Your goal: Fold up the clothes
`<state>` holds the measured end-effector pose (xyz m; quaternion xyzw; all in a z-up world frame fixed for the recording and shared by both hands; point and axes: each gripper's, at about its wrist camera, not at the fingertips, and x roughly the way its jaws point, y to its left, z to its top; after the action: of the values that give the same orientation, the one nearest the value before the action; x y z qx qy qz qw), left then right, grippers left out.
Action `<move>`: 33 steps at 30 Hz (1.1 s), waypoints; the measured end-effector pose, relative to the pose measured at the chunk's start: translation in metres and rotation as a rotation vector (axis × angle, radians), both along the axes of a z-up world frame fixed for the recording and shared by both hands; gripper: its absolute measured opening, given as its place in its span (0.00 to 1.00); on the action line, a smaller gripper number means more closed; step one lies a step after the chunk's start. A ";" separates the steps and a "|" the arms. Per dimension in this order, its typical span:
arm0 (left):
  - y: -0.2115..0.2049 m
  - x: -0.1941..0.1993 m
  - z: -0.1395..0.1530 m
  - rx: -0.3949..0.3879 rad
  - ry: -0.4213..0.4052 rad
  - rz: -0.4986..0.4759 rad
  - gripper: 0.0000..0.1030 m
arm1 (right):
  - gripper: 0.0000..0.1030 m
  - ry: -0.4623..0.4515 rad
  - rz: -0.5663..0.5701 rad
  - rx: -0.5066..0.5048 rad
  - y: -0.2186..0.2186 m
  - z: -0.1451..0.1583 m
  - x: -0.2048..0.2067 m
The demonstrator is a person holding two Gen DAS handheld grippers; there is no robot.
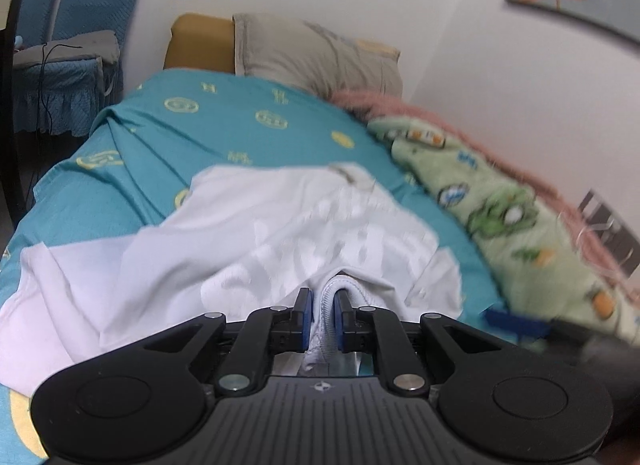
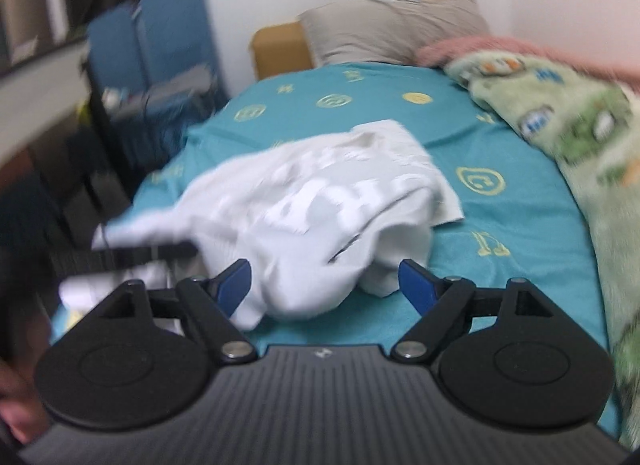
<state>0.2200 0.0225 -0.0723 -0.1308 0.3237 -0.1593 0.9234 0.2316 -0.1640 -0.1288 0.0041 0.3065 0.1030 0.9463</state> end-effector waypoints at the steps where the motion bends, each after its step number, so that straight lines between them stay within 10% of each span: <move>1: 0.001 -0.001 0.002 -0.010 -0.010 0.002 0.12 | 0.79 -0.007 0.024 -0.049 0.010 -0.006 0.001; 8: -0.002 -0.005 0.006 -0.025 -0.043 -0.009 0.11 | 0.79 -0.104 -0.025 -0.274 0.039 -0.034 0.017; 21: -0.002 -0.055 0.068 -0.118 -0.323 -0.063 0.06 | 0.79 -0.246 -0.368 0.199 -0.052 0.016 0.005; 29: 0.017 -0.086 0.091 -0.140 -0.432 -0.034 0.06 | 0.79 -0.028 -0.465 0.280 -0.084 0.013 0.014; 33: 0.034 -0.093 0.103 -0.182 -0.496 0.006 0.00 | 0.79 -0.126 -0.551 0.326 -0.100 0.032 -0.006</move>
<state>0.1266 0.0567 0.0309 -0.1713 0.0715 -0.2120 0.9595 0.2257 -0.2639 -0.0965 0.2322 0.2142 -0.1093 0.9425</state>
